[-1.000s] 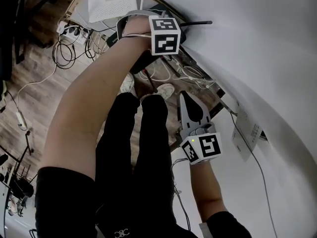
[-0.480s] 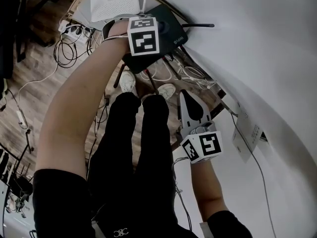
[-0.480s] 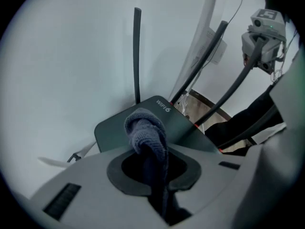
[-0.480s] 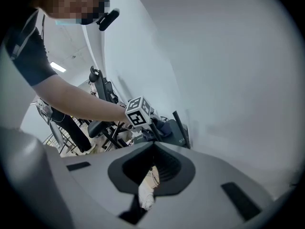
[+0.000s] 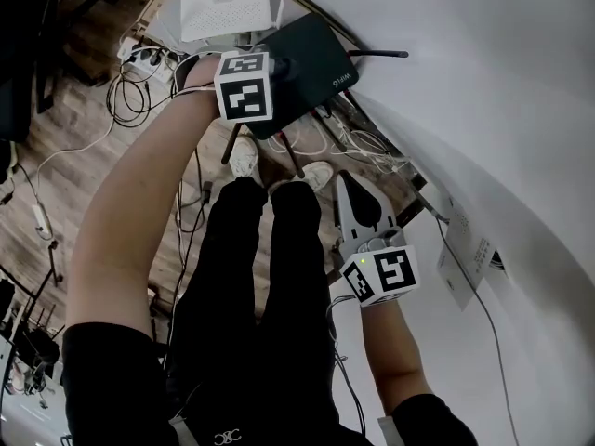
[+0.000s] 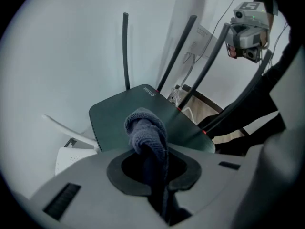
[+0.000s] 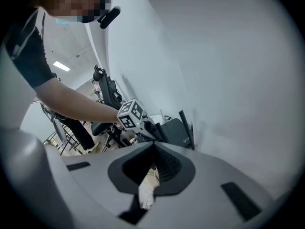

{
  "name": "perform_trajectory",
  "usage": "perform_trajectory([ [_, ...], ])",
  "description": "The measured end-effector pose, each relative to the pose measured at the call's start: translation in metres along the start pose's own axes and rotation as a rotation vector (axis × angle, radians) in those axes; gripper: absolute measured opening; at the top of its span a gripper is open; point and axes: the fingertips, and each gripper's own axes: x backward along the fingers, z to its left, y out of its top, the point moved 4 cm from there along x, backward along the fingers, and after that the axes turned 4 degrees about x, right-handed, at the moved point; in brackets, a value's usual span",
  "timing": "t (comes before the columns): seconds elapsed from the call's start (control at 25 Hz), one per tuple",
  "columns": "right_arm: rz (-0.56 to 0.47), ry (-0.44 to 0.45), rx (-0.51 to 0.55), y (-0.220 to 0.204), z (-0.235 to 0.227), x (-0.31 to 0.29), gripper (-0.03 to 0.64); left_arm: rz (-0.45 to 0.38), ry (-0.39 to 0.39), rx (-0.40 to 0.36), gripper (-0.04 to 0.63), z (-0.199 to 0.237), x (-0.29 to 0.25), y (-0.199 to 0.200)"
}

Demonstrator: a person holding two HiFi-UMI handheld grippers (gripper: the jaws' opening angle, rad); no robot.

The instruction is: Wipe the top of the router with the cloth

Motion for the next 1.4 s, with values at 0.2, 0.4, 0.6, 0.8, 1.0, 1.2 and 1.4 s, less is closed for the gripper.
perform_trajectory([
  [0.2, -0.008, 0.006, 0.006, 0.001, 0.005, 0.005, 0.000, 0.076, -0.045, -0.066, 0.048, -0.022, 0.011, -0.032],
  [0.4, -0.006, 0.020, 0.032, 0.005, 0.007, 0.013, 0.000, 0.153, -0.058, -0.114, 0.049, -0.042, 0.017, -0.054],
  [0.6, -0.021, 0.021, 0.064, 0.019, 0.015, 0.025, 0.000, 0.017, -0.038, 0.086, 0.049, -0.039, 0.028, -0.048],
  [0.8, -0.016, -0.001, 0.097, 0.049, 0.025, 0.042, 0.000, -0.347, 0.162, 0.498, 0.049, -0.031, 0.099, -0.043],
  [1.0, -0.058, -0.023, 0.183, 0.126, 0.057, 0.074, 0.000, -0.703, 0.329, 0.853, 0.049, -0.060, 0.220, -0.041],
  [1.2, -0.183, -0.042, 0.265, 0.211, 0.108, 0.112, 0.000, -0.869, 0.462, 0.937, 0.049, -0.100, 0.341, -0.033],
  [1.4, -0.351, -0.081, 0.239, 0.276, 0.143, 0.143, 0.000, -0.986, 0.577, 0.858, 0.049, -0.114, 0.453, -0.009],
])
